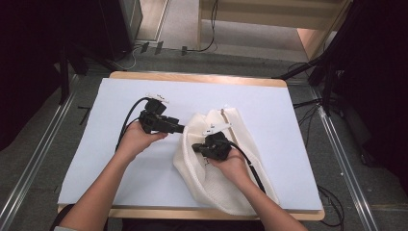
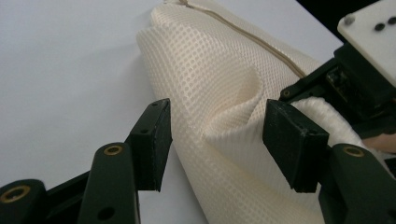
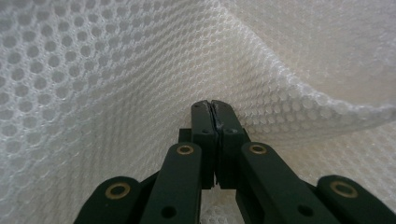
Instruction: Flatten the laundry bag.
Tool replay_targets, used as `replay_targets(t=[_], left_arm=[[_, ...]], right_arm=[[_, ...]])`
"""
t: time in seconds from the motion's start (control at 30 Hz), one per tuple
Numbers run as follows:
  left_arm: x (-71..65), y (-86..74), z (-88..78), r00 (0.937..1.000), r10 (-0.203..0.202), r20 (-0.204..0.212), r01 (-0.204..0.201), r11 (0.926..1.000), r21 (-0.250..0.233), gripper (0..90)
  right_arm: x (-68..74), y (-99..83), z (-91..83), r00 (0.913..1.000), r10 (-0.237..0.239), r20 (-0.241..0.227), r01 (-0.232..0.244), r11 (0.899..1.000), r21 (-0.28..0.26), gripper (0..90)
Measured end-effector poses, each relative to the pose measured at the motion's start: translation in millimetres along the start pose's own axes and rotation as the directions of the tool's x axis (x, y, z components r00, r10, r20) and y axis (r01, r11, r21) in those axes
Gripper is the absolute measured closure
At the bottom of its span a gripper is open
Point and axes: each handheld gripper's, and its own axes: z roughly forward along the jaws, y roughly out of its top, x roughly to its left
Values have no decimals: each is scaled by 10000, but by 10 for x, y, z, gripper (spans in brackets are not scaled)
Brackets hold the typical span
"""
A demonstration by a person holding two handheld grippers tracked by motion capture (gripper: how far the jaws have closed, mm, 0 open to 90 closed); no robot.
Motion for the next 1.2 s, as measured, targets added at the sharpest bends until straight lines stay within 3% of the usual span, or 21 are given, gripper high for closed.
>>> replay_targets(t=[0.1, 0.2, 0.27, 0.33, 0.43, 0.5, 0.53, 0.73, 0.8, 0.83, 0.9, 0.93, 1.03, 1.2], left_arm=[[-65, 78, -246, 9999, -90, 80, 94, 9979, -644, 438], [-121, 112, -307, 9999, -19, 136, 31, 9964, -851, 432], [-175, 131, -265, 9997, 69, 241, -53, 9978, -654, 423], [-202, 93, -67, 9994, 355, 9, -355, 9993, 148, 419], [-89, -12, 101, 9997, 3, -246, 12, 9982, 593, 413], [-54, -53, 145, 9994, -46, -336, 68, 9976, 684, 414], [-4, -125, 214, 9991, 56, -417, -16, 9953, 970, 413], [135, -270, 376, 9997, -233, -112, 244, 9935, 1114, 415], [141, -289, 416, 9996, -280, 14, 276, 9911, 1304, 454], [140, -310, 455, 9992, -239, 331, 190, 9898, 1409, 602], [129, -311, 457, 9982, -344, 485, 273, 9898, 1397, 772], [110, -297, 427, 9983, -226, 545, 146, 9896, 1431, 806], [98, -310, 340, 9977, -260, 629, 166, 9892, 1456, 846], [124, -395, 178, 9976, -331, 605, 249, 9909, 1324, 853]], right_arm=[[6, 0, 8, 10000, 64, 9, -64, 10000, 51, 900], [13, 1, 9, 10000, 37, 53, -37, 10000, 44, 900], [24, 6, 9, 9999, 21, 100, -21, 10000, 34, 900], [23, 12, 0, 10000, 11, 75, -11, 10000, -3, 900], [20, 19, -20, 10000, 89, 41, -89, 9999, -80, 893], [15, 24, -40, 9998, 204, -44, -205, 9998, -73, 889], [4, 27, -48, 9998, 188, -41, -188, 9998, -110, 887], [-12, 31, -68, 9996, 253, -104, -254, 9996, -146, 870], [-11, 34, -77, 9995, 302, -121, -304, 9994, -152, 860], [-26, 43, -111, 9992, 342, -220, -348, 9990, -278, 824], [-52, 50, -159, 9988, 421, -262, -431, 9983, -399, 793], [-75, 52, -197, 9989, 414, -207, -422, 9982, -429, 778], [-187, 30, -346, 9995, 284, 145, -276, 9981, -546, 745], [-481, -32, -594, 9925, 752, 960, -642, 9915, -1132, 636]])
